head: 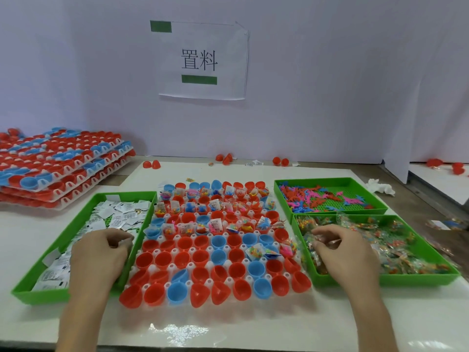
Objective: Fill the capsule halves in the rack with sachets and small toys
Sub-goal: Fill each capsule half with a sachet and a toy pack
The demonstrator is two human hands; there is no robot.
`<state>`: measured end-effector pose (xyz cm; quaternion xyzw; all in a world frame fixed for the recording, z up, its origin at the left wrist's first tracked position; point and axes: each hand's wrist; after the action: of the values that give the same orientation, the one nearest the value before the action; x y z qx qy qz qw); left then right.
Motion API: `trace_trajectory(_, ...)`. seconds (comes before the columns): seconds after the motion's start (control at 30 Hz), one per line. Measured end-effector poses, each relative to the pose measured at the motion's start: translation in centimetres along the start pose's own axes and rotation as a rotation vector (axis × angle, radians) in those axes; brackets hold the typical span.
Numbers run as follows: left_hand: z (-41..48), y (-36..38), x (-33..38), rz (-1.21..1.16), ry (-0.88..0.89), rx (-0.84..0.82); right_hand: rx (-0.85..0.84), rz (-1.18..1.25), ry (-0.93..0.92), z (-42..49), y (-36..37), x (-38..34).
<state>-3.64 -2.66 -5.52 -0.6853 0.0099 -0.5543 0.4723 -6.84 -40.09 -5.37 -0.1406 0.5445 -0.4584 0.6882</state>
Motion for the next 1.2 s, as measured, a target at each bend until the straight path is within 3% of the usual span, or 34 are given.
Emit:
trace_trajectory(0.2,-0.1,0.0,-0.1,-0.138,-0.016,0.084,0.207,0.169,0.007,0.0,0.3,0.4)
trace_trajectory(0.47,-0.6,-0.2,-0.6,-0.276,0.019,0.163,0.288,0.289,-0.012,0.3,0.3,0.9)
trace_trajectory(0.7,-0.3,-1.6,0.1,-0.556,-0.006,0.076,0.402,0.338,-0.038,0.2,0.0,0.8)
trace_trajectory(0.77,1.2,-1.7,1.7,-0.667,-0.123,0.036,0.435,0.344,-0.047,0.2,0.1,0.7)
trace_trajectory(0.83,2.1,-2.4,1.5,-0.764,-0.261,-0.122,0.448,0.327,-0.053,0.1,0.2,0.6)
trace_trajectory(1.0,-7.0,-2.1,3.1,-0.959,-0.07,0.025,0.463,0.309,-0.062,0.2,0.3,0.7)
trace_trajectory(1.2,-10.6,-0.6,6.4,-1.015,0.037,-0.135,0.42,0.338,-0.082,0.2,0.3,0.2)
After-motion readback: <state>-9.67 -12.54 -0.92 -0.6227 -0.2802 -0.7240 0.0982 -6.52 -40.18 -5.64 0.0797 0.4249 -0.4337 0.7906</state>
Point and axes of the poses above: each hand's wrist, its own z-axis towards the middle knuckle, its own y-axis out of the palm, x = y × z, and after that the axes turned 13 degrees about -y, right-handed
